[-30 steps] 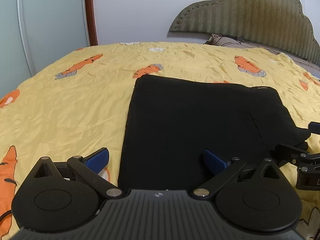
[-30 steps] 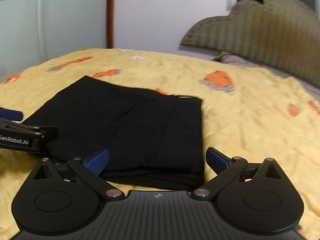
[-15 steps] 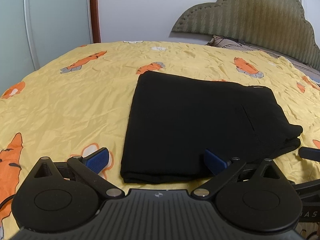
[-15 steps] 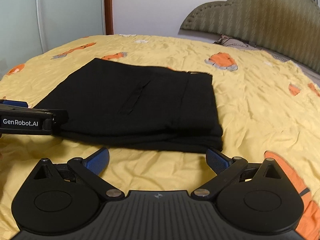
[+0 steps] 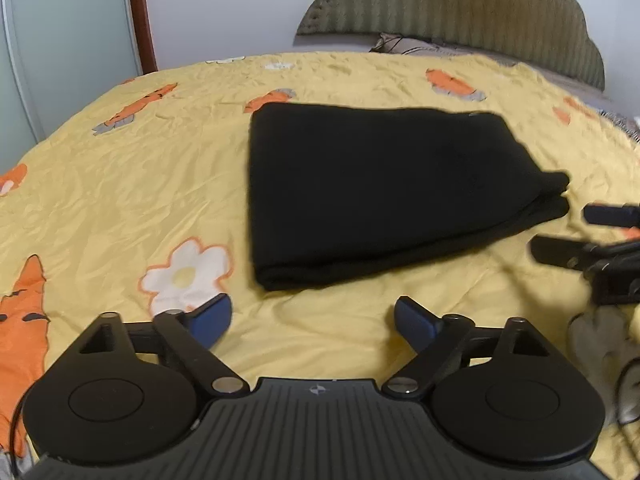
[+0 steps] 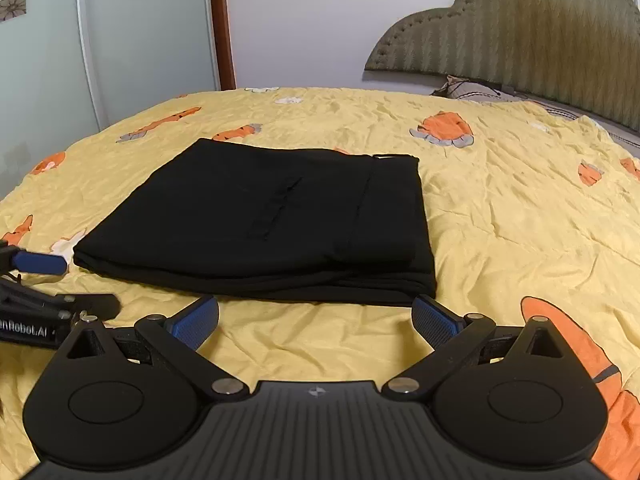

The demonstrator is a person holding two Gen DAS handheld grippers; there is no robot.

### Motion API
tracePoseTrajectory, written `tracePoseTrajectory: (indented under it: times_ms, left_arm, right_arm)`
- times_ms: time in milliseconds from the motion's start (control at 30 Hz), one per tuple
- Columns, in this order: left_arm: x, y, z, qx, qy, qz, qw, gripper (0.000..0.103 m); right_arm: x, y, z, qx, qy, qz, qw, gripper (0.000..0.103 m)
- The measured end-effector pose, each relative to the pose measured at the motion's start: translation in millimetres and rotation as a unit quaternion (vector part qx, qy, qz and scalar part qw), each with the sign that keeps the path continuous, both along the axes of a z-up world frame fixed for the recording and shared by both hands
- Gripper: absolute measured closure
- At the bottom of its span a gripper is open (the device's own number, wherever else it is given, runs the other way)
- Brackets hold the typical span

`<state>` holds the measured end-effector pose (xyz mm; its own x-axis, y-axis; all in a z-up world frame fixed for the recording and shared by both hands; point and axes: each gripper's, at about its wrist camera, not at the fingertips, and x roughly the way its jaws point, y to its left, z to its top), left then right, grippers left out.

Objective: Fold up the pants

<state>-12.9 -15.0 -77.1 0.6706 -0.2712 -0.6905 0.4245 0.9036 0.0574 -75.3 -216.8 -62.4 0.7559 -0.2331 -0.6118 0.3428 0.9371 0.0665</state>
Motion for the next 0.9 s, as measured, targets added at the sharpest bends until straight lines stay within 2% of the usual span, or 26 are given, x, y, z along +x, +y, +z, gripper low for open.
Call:
tracePoseTrajectory:
  times_ms: [133, 167, 300, 433, 533, 767, 867, 900]
  left_arm:
    - [14, 13, -1, -0.015, -0.003, 0.041, 0.9991, 0.016]
    - [16, 15, 0, -0.015, -0.008, 0.049, 0.9987, 0.014]
    - [22, 23, -1, -0.011, -0.015, 0.059, 0.9981, 0.014]
    - [19, 33, 1, -0.020, -0.019, 0.079, 0.9965, 0.014]
    - [22, 36, -1, -0.004, -0.027, 0.091, 0.9955, 0.014]
    - [27, 49, 2, -0.023, -0.027, 0.130, 0.9909, 0.014]
    - [30, 56, 1, 0.009, -0.044, 0.187, 0.9814, 0.031]
    - [31, 59, 3, 0.004, -0.036, 0.184, 0.9822, 0.031]
  right_arm:
    - [3, 4, -1, -0.018, -0.004, 0.000, 1.000, 0.000]
    - [4, 6, -2, -0.028, -0.002, 0.004, 1.000, 0.000]
    - [9, 15, -5, -0.059, 0.012, 0.016, 0.998, 0.000]
    - [11, 19, -8, -0.067, 0.016, 0.026, 0.997, 0.000]
    - [12, 18, -10, -0.068, 0.019, 0.023, 0.997, 0.000]
    - [9, 12, -13, -0.055, 0.019, 0.014, 0.998, 0.000]
    - [9, 10, -14, -0.048, 0.021, 0.013, 0.999, 0.000]
    - [9, 9, -15, -0.048, 0.021, 0.012, 0.999, 0.000]
